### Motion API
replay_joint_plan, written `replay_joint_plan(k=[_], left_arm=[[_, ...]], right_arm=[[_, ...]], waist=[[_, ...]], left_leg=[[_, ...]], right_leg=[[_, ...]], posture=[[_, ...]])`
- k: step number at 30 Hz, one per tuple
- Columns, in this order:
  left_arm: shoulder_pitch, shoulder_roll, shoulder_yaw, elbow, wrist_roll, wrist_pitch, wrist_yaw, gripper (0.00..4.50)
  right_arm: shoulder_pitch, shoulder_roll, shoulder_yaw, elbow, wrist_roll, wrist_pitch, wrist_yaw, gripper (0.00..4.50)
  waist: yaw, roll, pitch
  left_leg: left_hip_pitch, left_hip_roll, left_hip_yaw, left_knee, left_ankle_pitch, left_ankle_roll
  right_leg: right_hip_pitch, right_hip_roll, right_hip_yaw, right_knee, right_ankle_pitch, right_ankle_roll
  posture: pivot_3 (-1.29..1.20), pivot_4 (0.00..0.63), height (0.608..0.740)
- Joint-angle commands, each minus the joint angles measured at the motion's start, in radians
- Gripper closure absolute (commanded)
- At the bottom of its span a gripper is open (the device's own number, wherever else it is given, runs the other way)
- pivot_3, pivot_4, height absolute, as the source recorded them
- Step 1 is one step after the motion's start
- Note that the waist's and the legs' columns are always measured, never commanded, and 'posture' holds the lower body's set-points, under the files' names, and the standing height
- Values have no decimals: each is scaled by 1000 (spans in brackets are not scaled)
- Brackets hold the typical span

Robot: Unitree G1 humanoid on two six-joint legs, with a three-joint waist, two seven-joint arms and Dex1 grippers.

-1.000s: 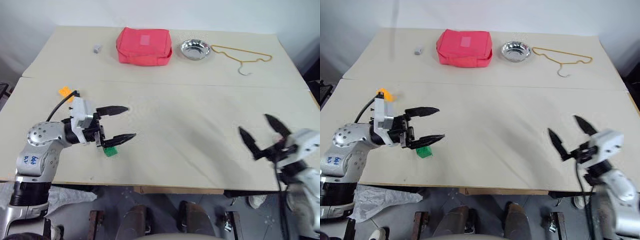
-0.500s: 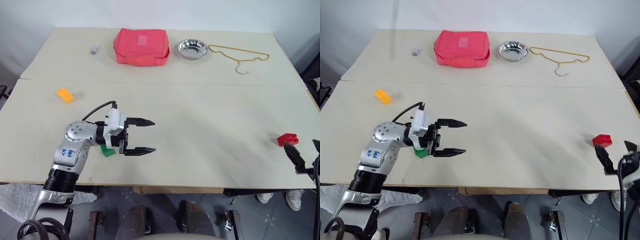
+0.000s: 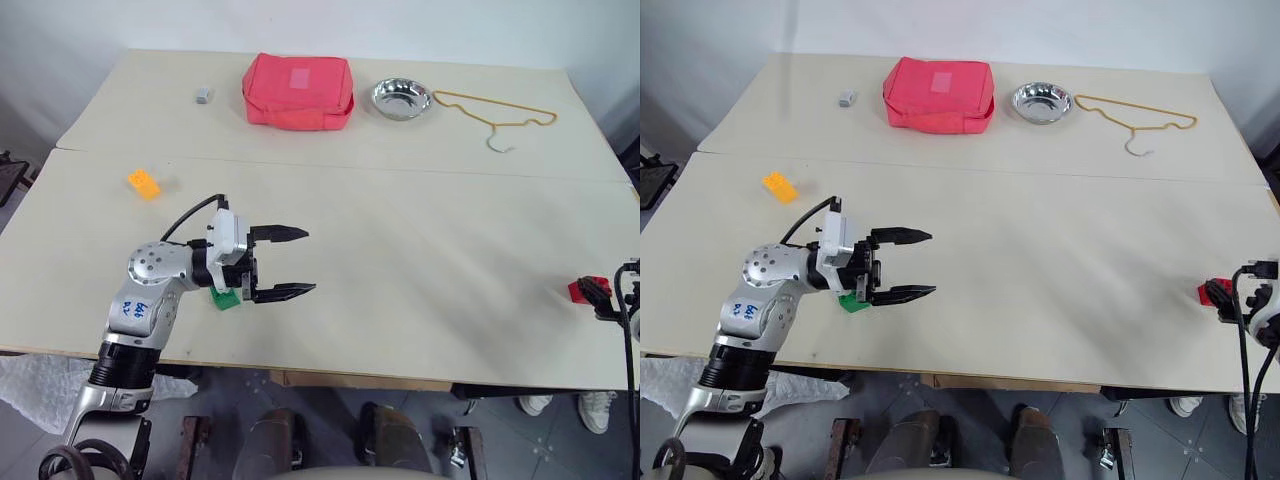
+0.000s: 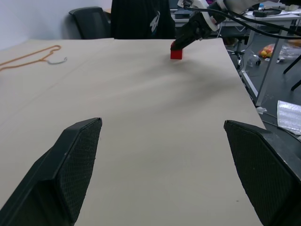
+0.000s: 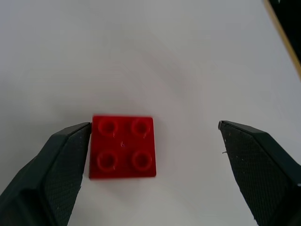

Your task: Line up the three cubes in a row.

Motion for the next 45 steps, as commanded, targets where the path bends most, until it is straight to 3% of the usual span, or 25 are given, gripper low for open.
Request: replay_joint_plan(k=[1, 5, 11, 14, 21, 25, 29, 36, 40, 41, 45], left_arm=[[0, 8, 17, -45, -3, -14, 5, 82], [-8, 5, 16, -37, -4, -12, 3, 0], [-18, 11, 20, -3, 8, -30, -7, 0], [-9, 22, 35, 22, 13, -43, -6, 0], [41, 48, 104, 83, 1, -71, -9, 0], [61, 65, 115, 87, 4, -75, -7, 0], [96, 80, 135, 47, -2, -63, 14, 0], [145, 97, 160, -36, -21, -24, 42, 0], [160, 110, 187, -57, -29, -9, 51, 0], [162, 110, 195, -59, -28, -19, 55, 0], [167, 108, 253, -56, -45, -27, 96, 0]], right_arm=[[-10, -7, -11, -16, 7, 24, 34, 0], [-18, -4, -6, -7, -3, 11, 65, 908], [-30, -34, 36, 9, -8, -6, 164, 3005], [-85, -63, 112, -28, -6, -49, 265, 3024], [-399, -82, 466, -142, -20, -233, 647, 3024], [-583, -43, 662, -51, -118, -311, 771, 3024], [-774, 75, 838, 181, -248, -456, 883, 3024], [-877, 190, 911, 488, -355, -658, 988, 3024], [-916, 243, 880, 597, -349, -762, 1040, 3024], [-924, 258, 863, 617, -339, -794, 1042, 2299], [-934, 258, 851, 639, -349, -818, 1090, 1064]], waist=[[0, 0, 0], [-1, 0, 0], [-1, 0, 0], [-6, 0, 0], [-27, 1, 0], [-22, -1, 1], [-27, -2, 1], [-32, -2, 1], [-39, -2, 1], [-41, -2, 1], [-50, -2, 1]], left_leg=[[0, 0, 0, 0, 0, 0], [0, 0, 0, 0, 0, 0], [0, 0, 0, 0, 0, 0], [1, 0, 0, 0, 0, 0], [0, 2, 0, 0, 0, -1], [-1, 0, -2, 1, 0, -1], [-1, -1, -2, 1, 0, 0], [-2, -1, -3, 0, 0, 0], [-2, 0, -3, 1, 0, 0], [-2, 0, -4, 1, 0, 0], [-2, 0, -4, 0, 0, 0]], right_leg=[[0, 0, 0, 0, 0, 0], [0, 0, 0, 0, 0, 0], [0, 0, 0, 0, 0, 0], [0, 0, 0, 0, 0, 0], [-1, 2, 0, 0, 0, 0], [0, 0, -2, -1, 0, 0], [0, -1, -2, -1, 0, 0], [-1, -1, -4, -1, 0, 0], [-1, 0, -4, -1, 0, 0], [-1, 0, -4, -1, 0, 0], [-1, 0, -4, 0, 0, 0]], posture=[[0, 150, 740], [0, 150, 740], [0, 150, 740], [0, 150, 740], [0, 150, 740], [0, 150, 740], [0, 150, 740], [0, 150, 740], [0, 150, 740], [0, 150, 740], [0, 150, 740]])
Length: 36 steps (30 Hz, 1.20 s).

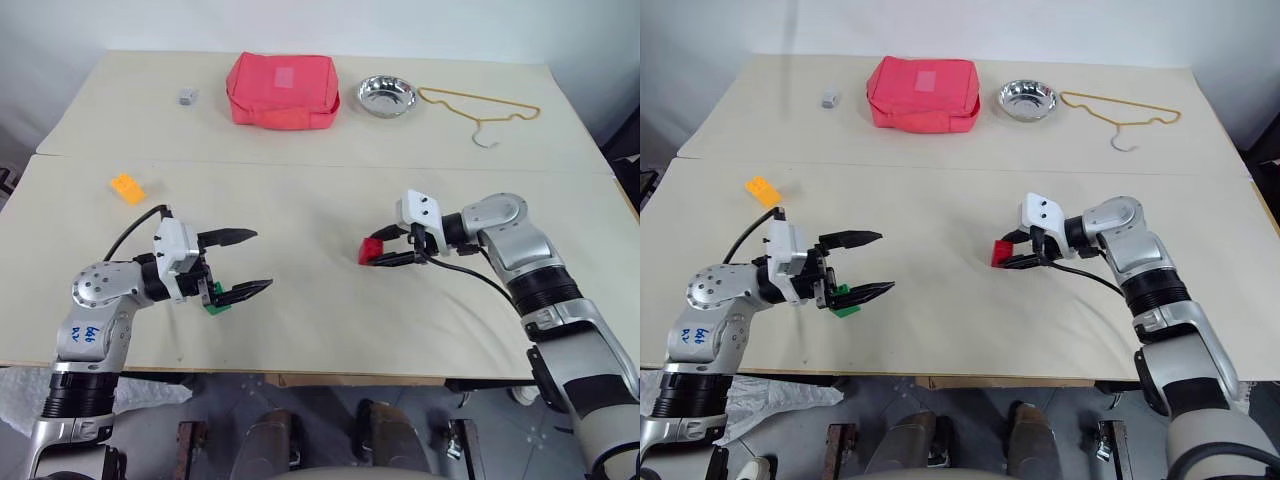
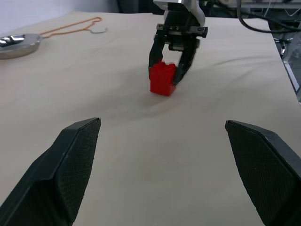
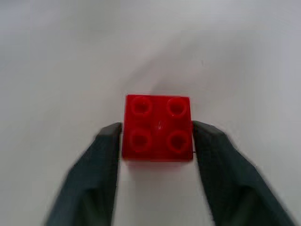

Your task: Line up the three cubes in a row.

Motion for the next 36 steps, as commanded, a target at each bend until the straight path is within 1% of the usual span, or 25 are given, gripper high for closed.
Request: replay_joint_plan(k=[1, 3, 4, 9, 11, 12, 14, 15, 17, 19, 21, 23, 25, 27, 30, 34, 36], left_arm=[[20, 17, 83, -24, -33, -12, 35, 0], [54, 41, 155, 12, -43, -10, 48, 0], [78, 60, 196, 39, -45, -11, 50, 0], [219, 156, 341, 183, -46, -26, -13, 0], [294, 191, 382, 231, -42, -20, -49, 0], [328, 201, 398, 245, -47, -16, -67, 0], [370, 202, 428, 257, -67, -35, -97, 0], [391, 197, 434, 240, -76, -23, -99, 0], [423, 182, 429, 193, -88, -8, -102, 0], [451, 176, 399, 135, -70, -20, -111, 0], [455, 141, 340, 24, -75, -3, -92, 0], [445, 115, 303, -26, -73, 4, -71, 0], [389, 93, 227, 9, -6, -24, -45, 0], [338, 79, 181, 52, 41, -58, -24, 0], [279, 67, 139, 106, 70, -86, -14, 525], [259, 67, 124, 124, 58, -88, -28, 1758], [216, 71, 107, 121, 42, -83, -47, 2329]], right_arm=[[-10, -29, -49, -12, 20, -62, 68, 719], [12, -55, -78, -58, 54, -81, 108, 86], [32, -69, -101, -86, 77, -96, 127, 33], [159, -121, -222, -192, 220, -111, 218, 33], [236, -123, -283, -237, 287, -127, 225, 33], [279, -124, -305, -264, 321, -130, 233, 33], [337, -82, -387, -282, 422, -173, 237, 33], [366, -81, -402, -286, 425, -183, 219, 33], [405, -79, -415, -287, 426, -206, 215, 33], [422, -81, -421, -263, 403, -263, 214, 33], [444, -97, -430, -259, 401, -256, 202, 33], [457, -110, -430, -269, 404, -234, 196, 33], [477, -117, -419, -304, 408, -201, 186, 33], [489, -116, -413, -329, 408, -187, 173, 33], [512, -104, -410, -375, 405, -180, 149, 0], [550, -104, -417, -443, 414, -152, 116, 0], [595, -112, -436, -489, 421, -136, 88, 0]], waist=[[-3, 0, 0], [-5, 0, 0], [-5, 0, 0], [-5, 0, 0], [-5, 0, 0], [-4, 0, 0], [-1, 0, 1], [1, 0, 1], [2, 0, 1], [2, 0, 1], [1, 0, 1], [1, 1, 1], [0, 1, 1], [0, 1, 1], [-2, 1, 1], [-3, 1, 1], [-1, 1, 1]], left_leg=[[0, 0, 0, 0, 0, 0], [0, 0, 0, 0, 0, 0], [0, 0, 0, -1, 0, 0], [1, 0, 1, -2, 0, 0], [1, 0, 2, -1, 0, 0], [1, 0, 1, -1, 0, 0], [1, 0, 2, -2, -1, -1], [1, 0, 1, -1, -1, -1], [2, 0, 1, 0, -1, -1], [2, 0, 1, 0, -1, -1], [3, 0, 1, 0, -1, -1], [3, 0, 1, 0, -1, -1], [3, 0, 1, 0, -1, -1], [4, 0, 1, 0, -1, -1], [4, 1, 2, 0, -1, -1], [4, 1, 3, -1, -1, -1], [3, 1, 3, -1, -1, -1]], right_leg=[[0, 0, 0, 0, 0, 0], [0, 0, 0, 0, 0, 0], [0, 0, 0, 0, 0, 0], [0, 0, 0, 0, 0, 0], [0, 0, 0, 0, 0, 0], [0, 0, 0, 0, 0, 0], [0, -1, 0, 0, 0, 0], [0, -1, 0, 0, 0, 0], [1, -1, 1, 0, 0, 0], [2, -2, 1, 0, 0, 0], [2, -2, 2, 0, 0, 0], [2, -2, 2, 0, 0, 0], [2, -2, 2, 0, 0, 0], [2, -1, 2, 1, 0, -1], [1, -1, 2, 1, 0, -1], [0, -1, 2, 2, 0, -1], [0, -1, 2, 1, 0, -1]], posture=[[0, 150, 740], [0, 150, 740], [0, 150, 740], [0, 150, 740], [0, 150, 740], [0, 150, 740], [0, 150, 740], [0, 150, 740], [0, 150, 740], [0, 150, 740], [0, 150, 740], [0, 150, 740], [0, 150, 740], [0, 150, 740], [0, 150, 740], [0, 150, 740], [0, 150, 740]])
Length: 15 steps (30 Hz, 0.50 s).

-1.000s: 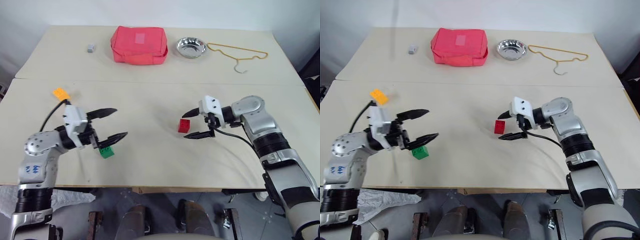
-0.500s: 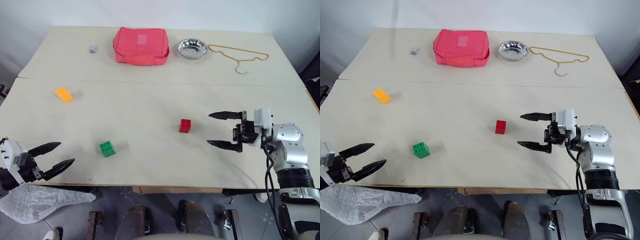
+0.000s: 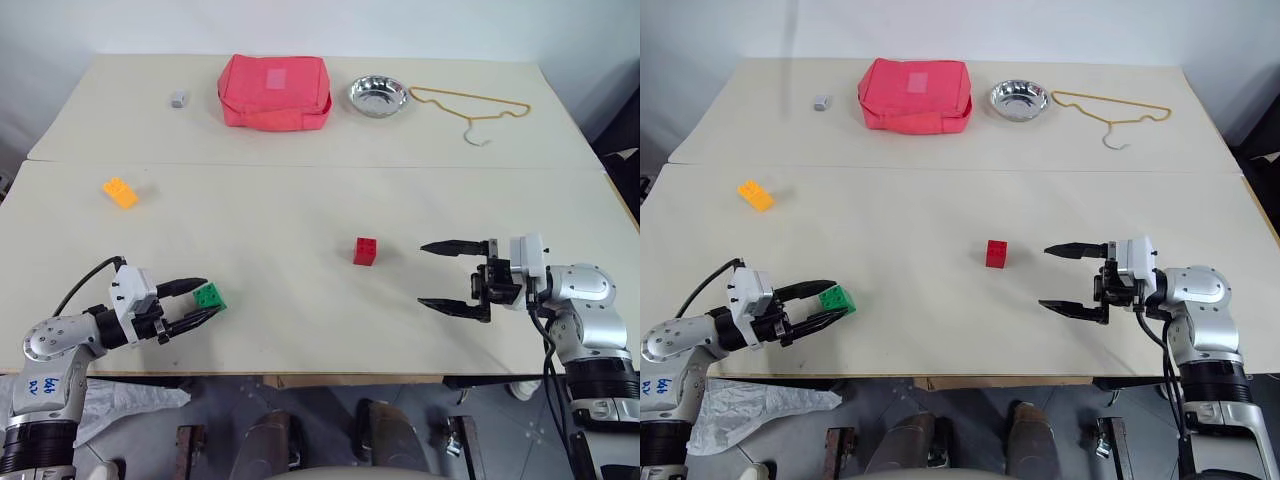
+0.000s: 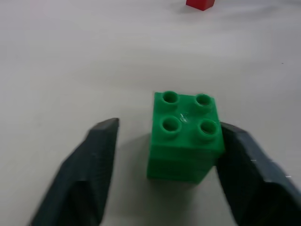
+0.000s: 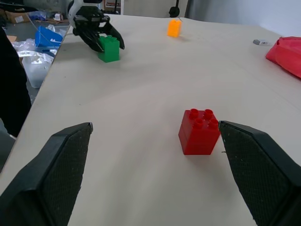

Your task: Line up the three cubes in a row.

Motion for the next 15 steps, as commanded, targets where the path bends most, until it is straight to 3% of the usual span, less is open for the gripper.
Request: replay_joint_plan(k=[1, 3, 8, 12, 15], left_arm=[[-58, 12, -15, -13, -26, -2, -34, 2672], [-127, 20, -45, -28, -61, 62, -68, 3015], [-458, -21, -219, 72, -26, 147, -178, 3012], [-745, -162, -379, 397, 114, 10, -261, 3012], [-883, -246, -428, 664, 201, -118, -279, 3012]], right_arm=[[56, -14, -45, -93, 24, 22, -40, 0], [90, -19, -65, -125, 29, 34, -65, 0], [156, -8, -113, -214, 69, 97, -148, 0], [193, 22, -133, -279, 88, 117, -223, 0], [223, 28, -129, -319, 74, 110, -242, 0]], waist=[[9, 0, 0], [27, 0, 0], [53, 0, 0], [53, 0, 0], [47, 0, 0]], left_leg=[[0, 0, 0, 0, 0, 0], [0, 0, 0, 2, 0, 0], [-1, -2, -2, 4, 0, 1], [0, -3, 0, 2, 0, 1], [-1, -4, 1, 2, 1, 1]], right_leg=[[0, 0, 0, 0, 0, 0], [1, 0, 0, 0, 0, 0], [2, -1, -1, 1, 0, 0], [2, 0, -1, 0, 0, 1], [2, 2, -2, -2, 0, 1]], posture=[[0, 150, 740], [0, 150, 740], [0, 150, 740], [0, 150, 740], [0, 150, 740]])
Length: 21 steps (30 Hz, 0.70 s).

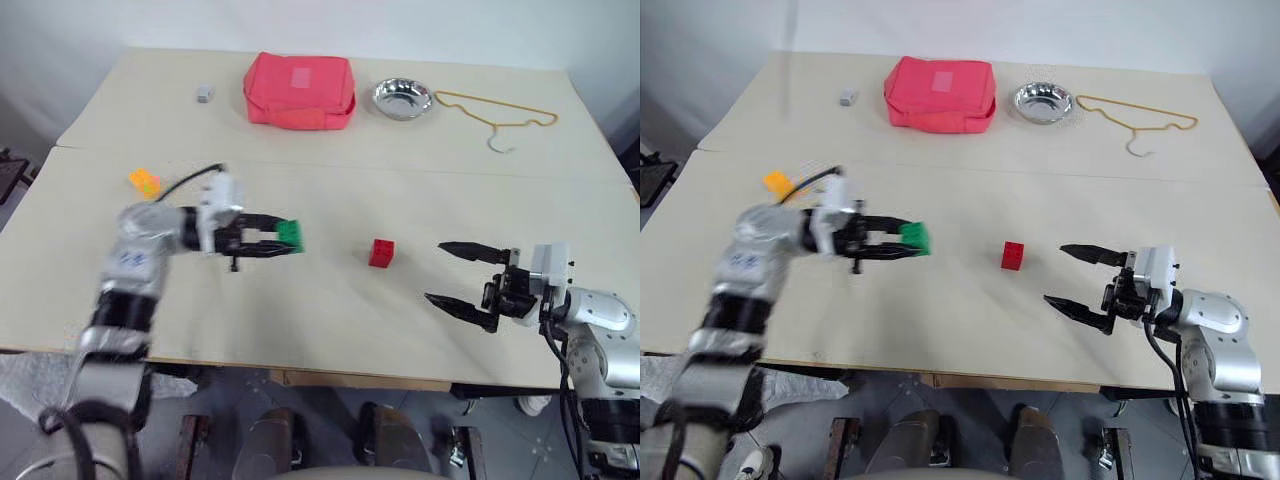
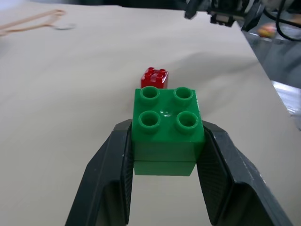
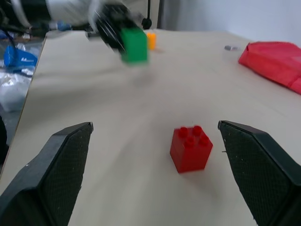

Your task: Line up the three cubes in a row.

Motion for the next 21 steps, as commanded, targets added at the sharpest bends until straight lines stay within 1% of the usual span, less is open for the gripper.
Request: replay_joint_plan(k=[1, 3, 7, 10, 13, 17, 19, 21], left_arm=[[-112, -53, -42, 281, 101, -163, -22, 3012], [-169, -89, -44, 425, 139, -238, 1, 3012], [-231, -134, -32, 572, 178, -312, 2, 3012], [-247, -140, -27, 628, 213, -364, 24, 3012], [-263, -140, -2, 658, 219, -377, 45, 3012], [-263, -127, 14, 676, 233, -401, 21, 3012], [-252, -114, 30, 669, 228, -430, 0, 2263], [-244, -105, 59, 658, 201, -431, -44, 1674]], right_arm=[[33, 2, -24, -70, 7, -8, -30, 0], [46, 9, -26, -97, 10, -7, -54, 0], [71, 17, -31, -142, 18, -2, -94, 0], [100, 16, -33, -169, 20, -1, -109, 0], [119, 12, -36, -180, 24, 1, -118, 0], [131, 6, -38, -181, 27, 4, -120, 0], [127, 2, -34, -172, 31, 8, -114, 0], [119, 0, -27, -162, 32, 13, -107, 0]], waist=[[-7, -1, 1], [-14, -1, 1], [-19, -2, 1], [-16, -3, 2], [-11, -3, 2], [-9, -3, 2], [-8, -3, 2], [-8, -3, 2]], left_leg=[[0, -1, 1, 0, 0, 0], [-1, 0, 2, -1, 0, 0], [-2, 1, 3, -1, 0, 0], [-3, 2, 3, 0, 0, 0], [-3, 3, 3, 0, 0, 1], [-3, 3, 3, 0, 1, 1], [-3, 3, 3, 0, 1, 1], [-4, 3, 3, 0, 1, 1]], right_leg=[[-1, 1, 0, -1, 0, 0], [-3, 2, 1, -1, 0, 0], [-5, 2, 1, 1, 0, 0], [-6, 1, 1, 1, 0, 0], [-6, 0, 1, 2, 0, 0], [-6, 0, 1, 2, 0, 0], [-6, 0, 1, 2, 0, 0], [-7, 0, 1, 2, 0, 0]], posture=[[0, 150, 740], [0, 150, 740], [0, 150, 740], [0, 150, 740], [0, 150, 740], [0, 150, 740], [0, 150, 740], [0, 150, 740]])
